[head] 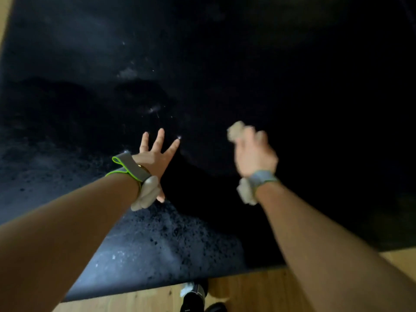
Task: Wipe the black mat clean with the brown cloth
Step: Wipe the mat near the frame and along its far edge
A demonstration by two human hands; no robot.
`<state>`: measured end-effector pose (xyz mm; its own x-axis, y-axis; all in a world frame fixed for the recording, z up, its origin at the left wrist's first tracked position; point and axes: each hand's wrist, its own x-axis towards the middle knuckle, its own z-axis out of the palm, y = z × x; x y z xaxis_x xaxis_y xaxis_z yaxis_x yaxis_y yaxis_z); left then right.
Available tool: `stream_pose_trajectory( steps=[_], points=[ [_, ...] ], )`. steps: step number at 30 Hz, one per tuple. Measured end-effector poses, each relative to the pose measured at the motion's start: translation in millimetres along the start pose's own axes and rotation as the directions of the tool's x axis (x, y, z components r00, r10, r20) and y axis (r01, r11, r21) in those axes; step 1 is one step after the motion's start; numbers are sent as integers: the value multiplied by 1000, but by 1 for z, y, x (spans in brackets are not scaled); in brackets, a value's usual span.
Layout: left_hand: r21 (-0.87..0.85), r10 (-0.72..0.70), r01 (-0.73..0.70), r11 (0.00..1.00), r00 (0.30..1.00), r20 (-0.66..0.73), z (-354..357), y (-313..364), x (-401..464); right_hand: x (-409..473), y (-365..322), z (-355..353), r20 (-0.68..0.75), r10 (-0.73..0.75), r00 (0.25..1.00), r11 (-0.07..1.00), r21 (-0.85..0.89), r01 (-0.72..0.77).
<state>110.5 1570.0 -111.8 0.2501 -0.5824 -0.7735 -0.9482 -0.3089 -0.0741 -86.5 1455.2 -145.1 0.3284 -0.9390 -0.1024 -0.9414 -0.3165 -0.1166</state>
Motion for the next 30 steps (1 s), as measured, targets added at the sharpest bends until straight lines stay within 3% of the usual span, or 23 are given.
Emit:
stream_pose_trajectory(
  steps=[3,5,9,11,13,16,24,30],
  points=[
    [-2,11,-12,1000,1000,-15,5,-2,4,14,39,-10,-63,169,984,982,97,-162],
    [-4,20,-20,1000,1000,-16,6,-3,5,2,15,-5,-54,217,975,969,134,-209],
    [8,39,-39,999,999,-33,5,-4,6,-77,-72,20,-30,-44,999,969,242,50],
    [5,44,-44,999,998,-35,6,-6,5,-88,-80,22,-74,-123,990,952,272,139],
    [17,41,-41,999,999,-32,5,-4,4,-78,-63,18,-91,-188,978,957,207,204],
    [11,45,-45,999,999,-20,5,-4,5,-42,-6,15,-51,-57,997,998,26,58],
    [-84,46,-50,995,997,-56,5,-9,-6,-29,11,19,-95,-6,996,1000,6,6],
    [-110,29,-23,994,998,49,53,20,-53,-29,14,18,-101,-7,995,1000,-5,7]
  ],
)
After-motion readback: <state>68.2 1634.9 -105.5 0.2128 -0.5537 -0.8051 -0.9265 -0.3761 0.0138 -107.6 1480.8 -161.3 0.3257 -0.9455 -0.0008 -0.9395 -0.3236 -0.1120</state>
